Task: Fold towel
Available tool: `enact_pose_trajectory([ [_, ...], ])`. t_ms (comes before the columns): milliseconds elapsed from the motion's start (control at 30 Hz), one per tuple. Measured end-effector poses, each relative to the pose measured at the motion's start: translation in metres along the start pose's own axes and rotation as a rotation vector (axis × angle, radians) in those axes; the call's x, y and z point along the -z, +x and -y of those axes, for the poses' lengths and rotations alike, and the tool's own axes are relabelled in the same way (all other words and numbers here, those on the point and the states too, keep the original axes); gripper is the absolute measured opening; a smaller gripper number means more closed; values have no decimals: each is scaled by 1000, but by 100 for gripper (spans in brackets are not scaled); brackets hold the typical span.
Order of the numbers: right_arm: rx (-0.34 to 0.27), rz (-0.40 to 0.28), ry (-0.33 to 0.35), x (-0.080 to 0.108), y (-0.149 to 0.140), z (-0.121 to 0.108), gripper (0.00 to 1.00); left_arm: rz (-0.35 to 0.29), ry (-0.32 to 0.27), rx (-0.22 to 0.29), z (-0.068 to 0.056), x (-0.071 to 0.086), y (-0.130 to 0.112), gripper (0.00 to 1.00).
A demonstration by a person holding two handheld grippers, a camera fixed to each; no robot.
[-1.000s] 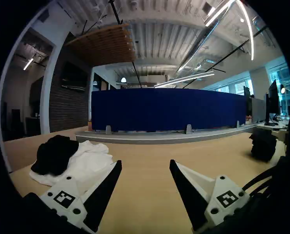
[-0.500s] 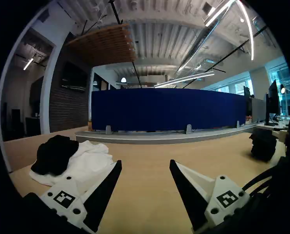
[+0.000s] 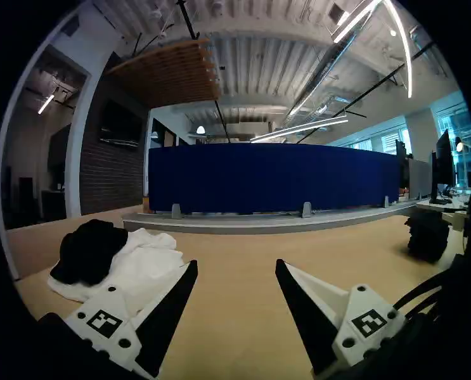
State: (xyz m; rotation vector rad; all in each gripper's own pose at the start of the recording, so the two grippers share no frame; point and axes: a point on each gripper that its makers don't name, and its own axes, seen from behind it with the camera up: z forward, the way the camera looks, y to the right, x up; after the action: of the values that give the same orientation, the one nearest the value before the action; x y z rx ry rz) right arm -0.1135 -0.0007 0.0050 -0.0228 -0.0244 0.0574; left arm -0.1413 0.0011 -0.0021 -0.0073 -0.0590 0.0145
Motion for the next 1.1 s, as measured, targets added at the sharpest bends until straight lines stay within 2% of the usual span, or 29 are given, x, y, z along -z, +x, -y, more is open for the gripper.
enact_pose_trajectory([
  [1100,-3,0,0,3,-2,3,99,-1,0,1,1,-3,-4,91],
])
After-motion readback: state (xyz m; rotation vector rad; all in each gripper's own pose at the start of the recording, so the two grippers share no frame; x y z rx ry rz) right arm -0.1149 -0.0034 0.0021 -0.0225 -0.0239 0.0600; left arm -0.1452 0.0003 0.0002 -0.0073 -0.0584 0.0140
